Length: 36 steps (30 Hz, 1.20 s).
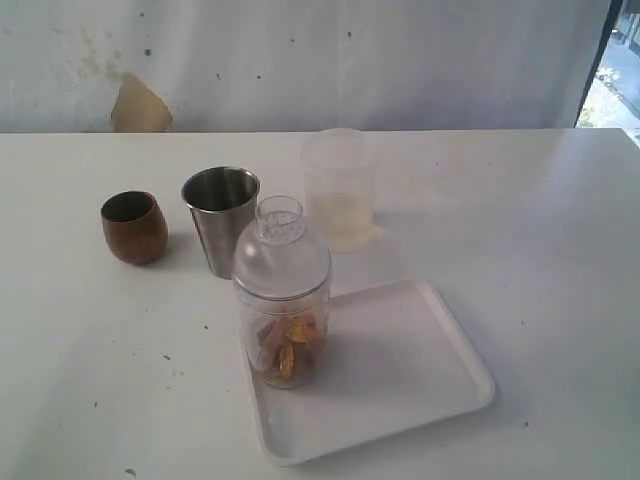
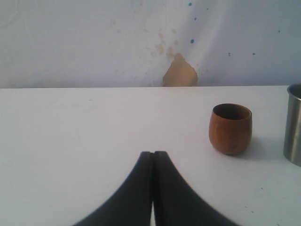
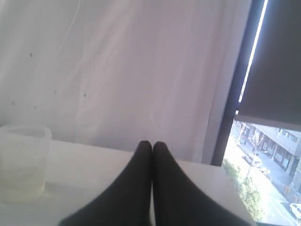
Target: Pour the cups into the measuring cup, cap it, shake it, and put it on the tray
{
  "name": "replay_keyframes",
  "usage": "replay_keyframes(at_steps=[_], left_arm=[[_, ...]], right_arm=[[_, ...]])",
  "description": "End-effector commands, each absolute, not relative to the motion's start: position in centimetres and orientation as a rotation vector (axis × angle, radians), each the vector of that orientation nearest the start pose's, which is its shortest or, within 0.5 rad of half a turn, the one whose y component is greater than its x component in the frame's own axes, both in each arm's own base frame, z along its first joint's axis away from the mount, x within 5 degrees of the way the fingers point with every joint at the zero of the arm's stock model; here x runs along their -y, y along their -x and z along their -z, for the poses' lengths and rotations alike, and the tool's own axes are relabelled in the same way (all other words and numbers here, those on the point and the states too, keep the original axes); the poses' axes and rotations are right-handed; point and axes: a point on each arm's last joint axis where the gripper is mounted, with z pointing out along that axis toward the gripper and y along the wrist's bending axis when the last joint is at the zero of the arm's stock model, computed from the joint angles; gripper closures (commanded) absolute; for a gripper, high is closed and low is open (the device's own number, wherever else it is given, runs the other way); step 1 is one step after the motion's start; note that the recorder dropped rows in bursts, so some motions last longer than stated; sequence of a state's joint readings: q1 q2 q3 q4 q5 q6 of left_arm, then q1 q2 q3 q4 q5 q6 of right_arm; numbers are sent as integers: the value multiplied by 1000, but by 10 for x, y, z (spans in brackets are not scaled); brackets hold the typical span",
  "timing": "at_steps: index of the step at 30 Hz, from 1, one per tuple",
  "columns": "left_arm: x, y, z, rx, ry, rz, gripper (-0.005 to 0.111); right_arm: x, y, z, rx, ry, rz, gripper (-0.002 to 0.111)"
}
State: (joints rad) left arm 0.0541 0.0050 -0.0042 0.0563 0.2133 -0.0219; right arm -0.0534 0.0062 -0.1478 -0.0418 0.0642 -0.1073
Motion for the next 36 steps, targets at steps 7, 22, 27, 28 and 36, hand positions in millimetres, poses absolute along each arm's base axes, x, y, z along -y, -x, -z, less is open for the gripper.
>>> replay_keyframes(at_steps=[7,22,27,28,36], left_arm=[[-4,-56,-195,-1687,20,-76,107],[-4,-56,-195,-1687,20,-76,107],[-4,-56,-195,-1687,20,-76,107],[-4,-56,-195,-1687,20,-76,107],[-4,-56,-195,-1687,20,-76,107]], right_arm=[[4,-56,-207,-1556,35,133,108],[4,-54,-185,-1800,38,133,108],[4,-54,-185,-1800,38,133,108],[4,-54,-185,-1800,38,133,108],[4,-54,-185,-1798,38,133,108]])
